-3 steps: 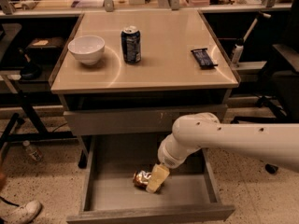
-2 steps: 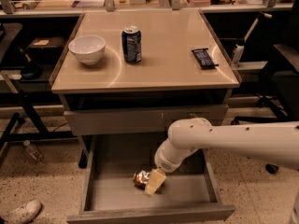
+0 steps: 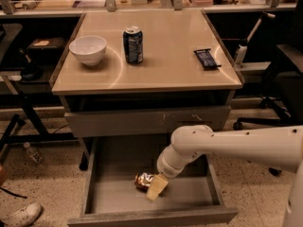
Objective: Pick orange can from middle drawer and place on counter
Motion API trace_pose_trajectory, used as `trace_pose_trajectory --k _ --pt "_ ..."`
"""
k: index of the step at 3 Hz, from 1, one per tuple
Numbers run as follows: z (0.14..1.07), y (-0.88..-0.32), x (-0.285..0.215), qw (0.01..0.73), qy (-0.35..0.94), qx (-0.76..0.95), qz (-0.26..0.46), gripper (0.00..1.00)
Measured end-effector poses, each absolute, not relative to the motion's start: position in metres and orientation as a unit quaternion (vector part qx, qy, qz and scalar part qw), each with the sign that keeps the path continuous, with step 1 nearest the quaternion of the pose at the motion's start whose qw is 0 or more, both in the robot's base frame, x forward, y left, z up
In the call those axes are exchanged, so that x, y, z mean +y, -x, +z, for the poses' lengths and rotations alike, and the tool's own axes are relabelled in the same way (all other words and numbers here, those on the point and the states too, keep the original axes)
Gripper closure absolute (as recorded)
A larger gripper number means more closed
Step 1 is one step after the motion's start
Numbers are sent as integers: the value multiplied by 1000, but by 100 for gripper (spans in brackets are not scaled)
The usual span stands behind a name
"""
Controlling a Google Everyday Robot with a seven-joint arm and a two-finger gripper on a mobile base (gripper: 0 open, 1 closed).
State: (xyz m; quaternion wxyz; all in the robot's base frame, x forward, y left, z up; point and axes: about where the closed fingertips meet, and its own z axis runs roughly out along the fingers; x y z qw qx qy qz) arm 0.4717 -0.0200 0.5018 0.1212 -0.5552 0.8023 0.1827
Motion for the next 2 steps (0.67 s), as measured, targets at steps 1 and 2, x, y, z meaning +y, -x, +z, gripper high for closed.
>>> trace_pose_trajectory --k 1,2 --pt "468 -485 -13 129 546 804 196 0" --pt "442 -497 -9 133 539 807 201 0"
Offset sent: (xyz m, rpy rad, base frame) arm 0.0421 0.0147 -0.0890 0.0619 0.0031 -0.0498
